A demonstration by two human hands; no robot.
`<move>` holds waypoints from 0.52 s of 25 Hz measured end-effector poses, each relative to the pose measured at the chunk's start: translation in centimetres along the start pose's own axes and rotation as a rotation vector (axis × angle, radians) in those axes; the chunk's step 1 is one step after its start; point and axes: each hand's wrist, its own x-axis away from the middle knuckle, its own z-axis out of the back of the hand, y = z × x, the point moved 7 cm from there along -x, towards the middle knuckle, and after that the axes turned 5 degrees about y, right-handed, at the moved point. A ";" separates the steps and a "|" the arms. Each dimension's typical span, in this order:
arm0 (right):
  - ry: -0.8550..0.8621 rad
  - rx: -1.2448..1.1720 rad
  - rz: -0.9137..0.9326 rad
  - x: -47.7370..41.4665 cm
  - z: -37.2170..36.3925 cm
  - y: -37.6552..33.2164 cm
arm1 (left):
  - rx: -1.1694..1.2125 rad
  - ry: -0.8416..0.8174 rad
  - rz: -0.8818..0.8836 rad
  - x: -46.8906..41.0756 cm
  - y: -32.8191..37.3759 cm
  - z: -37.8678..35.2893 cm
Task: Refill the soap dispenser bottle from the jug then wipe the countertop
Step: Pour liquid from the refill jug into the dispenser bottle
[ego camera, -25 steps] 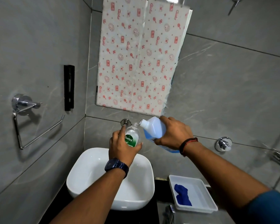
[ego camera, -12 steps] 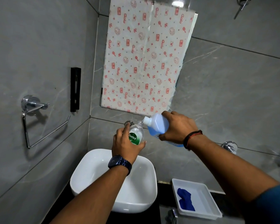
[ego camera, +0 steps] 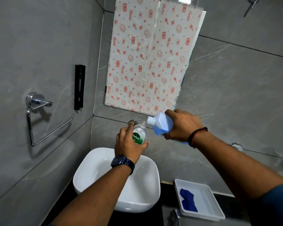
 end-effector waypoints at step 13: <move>-0.009 0.046 0.041 -0.9 0.7 -0.8 | -0.030 -0.008 0.006 -0.7 -0.5 0.0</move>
